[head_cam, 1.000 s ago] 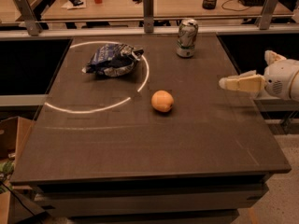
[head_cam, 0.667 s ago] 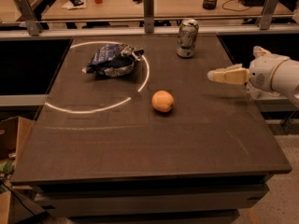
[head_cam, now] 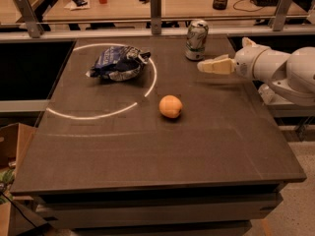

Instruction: Move 7up can near blue chip bag

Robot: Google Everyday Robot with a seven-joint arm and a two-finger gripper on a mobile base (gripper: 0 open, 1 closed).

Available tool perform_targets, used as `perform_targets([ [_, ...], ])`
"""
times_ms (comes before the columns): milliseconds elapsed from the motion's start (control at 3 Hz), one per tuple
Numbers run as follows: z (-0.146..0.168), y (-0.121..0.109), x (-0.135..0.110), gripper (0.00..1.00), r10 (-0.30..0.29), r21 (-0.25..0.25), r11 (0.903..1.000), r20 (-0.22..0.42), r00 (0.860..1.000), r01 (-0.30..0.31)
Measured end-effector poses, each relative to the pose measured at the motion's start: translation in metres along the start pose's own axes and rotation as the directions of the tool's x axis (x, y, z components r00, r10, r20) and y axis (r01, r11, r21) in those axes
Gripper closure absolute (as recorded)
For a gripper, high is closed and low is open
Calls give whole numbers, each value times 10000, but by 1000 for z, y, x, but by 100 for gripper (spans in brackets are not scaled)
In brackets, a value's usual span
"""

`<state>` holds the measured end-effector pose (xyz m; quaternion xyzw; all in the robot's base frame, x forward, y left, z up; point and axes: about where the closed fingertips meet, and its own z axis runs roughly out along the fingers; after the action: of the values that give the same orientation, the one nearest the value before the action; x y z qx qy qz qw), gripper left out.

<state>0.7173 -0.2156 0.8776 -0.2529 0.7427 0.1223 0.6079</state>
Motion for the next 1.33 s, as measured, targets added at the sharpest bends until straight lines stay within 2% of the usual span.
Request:
perform_targets([
  [333, 9, 3, -2, 0, 94, -70, 9999, 35, 10000, -93],
  [1000, 56, 5, -23, 0, 295, 135, 9994, 763, 9966, -306],
  [1333, 81, 13, -25, 0, 423, 31, 9991, 742, 9963, -426],
])
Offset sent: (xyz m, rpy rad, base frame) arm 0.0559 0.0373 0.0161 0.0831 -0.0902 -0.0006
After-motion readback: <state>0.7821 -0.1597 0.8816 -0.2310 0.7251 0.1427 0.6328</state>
